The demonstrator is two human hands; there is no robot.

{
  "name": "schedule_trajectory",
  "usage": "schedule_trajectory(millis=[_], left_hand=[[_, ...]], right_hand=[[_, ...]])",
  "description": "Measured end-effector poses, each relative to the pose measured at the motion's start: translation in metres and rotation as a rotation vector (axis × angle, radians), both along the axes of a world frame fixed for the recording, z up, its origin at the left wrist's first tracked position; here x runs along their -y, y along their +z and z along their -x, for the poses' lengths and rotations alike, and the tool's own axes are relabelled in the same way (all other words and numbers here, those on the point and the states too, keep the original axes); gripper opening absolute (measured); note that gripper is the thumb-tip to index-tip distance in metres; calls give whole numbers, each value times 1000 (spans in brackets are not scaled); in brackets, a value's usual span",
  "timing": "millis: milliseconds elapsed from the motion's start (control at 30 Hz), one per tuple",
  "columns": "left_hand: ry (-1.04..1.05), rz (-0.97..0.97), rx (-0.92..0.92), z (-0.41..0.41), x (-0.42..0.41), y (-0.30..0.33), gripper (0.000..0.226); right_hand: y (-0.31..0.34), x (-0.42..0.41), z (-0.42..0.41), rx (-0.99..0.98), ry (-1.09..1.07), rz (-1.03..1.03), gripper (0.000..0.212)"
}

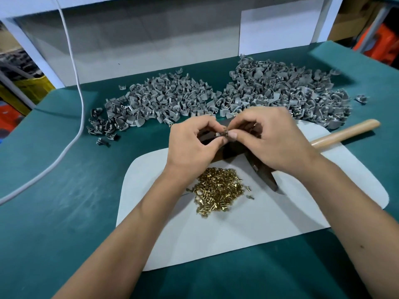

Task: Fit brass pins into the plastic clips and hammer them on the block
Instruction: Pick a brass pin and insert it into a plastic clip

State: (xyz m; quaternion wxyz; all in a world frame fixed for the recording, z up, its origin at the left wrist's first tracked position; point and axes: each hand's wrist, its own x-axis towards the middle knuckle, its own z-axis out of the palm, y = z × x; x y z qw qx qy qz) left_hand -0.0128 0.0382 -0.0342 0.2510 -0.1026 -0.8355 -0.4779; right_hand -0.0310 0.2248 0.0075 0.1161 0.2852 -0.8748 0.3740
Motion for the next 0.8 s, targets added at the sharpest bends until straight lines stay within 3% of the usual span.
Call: schedule_trajectory(millis=[67, 233, 300, 433, 533, 667, 733, 800], left_hand=[[54, 77, 15, 2, 3, 0, 10], [47, 56, 88, 3, 6, 0, 9], [46, 74, 87, 3, 9, 1, 13], [37, 68, 85, 4, 15, 2, 18], [2, 48, 113, 6, 17, 0, 13], [-14, -6, 157, 8, 18, -5, 9], [-29, -38, 167, 9, 17, -6, 8], [-40, -60, 175, 9, 17, -6, 9]], right_hand=[[12, -21, 6, 88, 4, -68, 6], [30, -66, 20, 348, 126, -578, 14], [24, -68, 18, 381, 129, -649, 24], [10, -62, 15, 298, 116, -638, 24], [10, -69, 17, 375, 197, -629, 21], [28, -77, 16, 560, 322, -331, 10], [36, -70, 15, 489, 301, -185, 10], [37, -55, 15, 322, 201, -173, 15]])
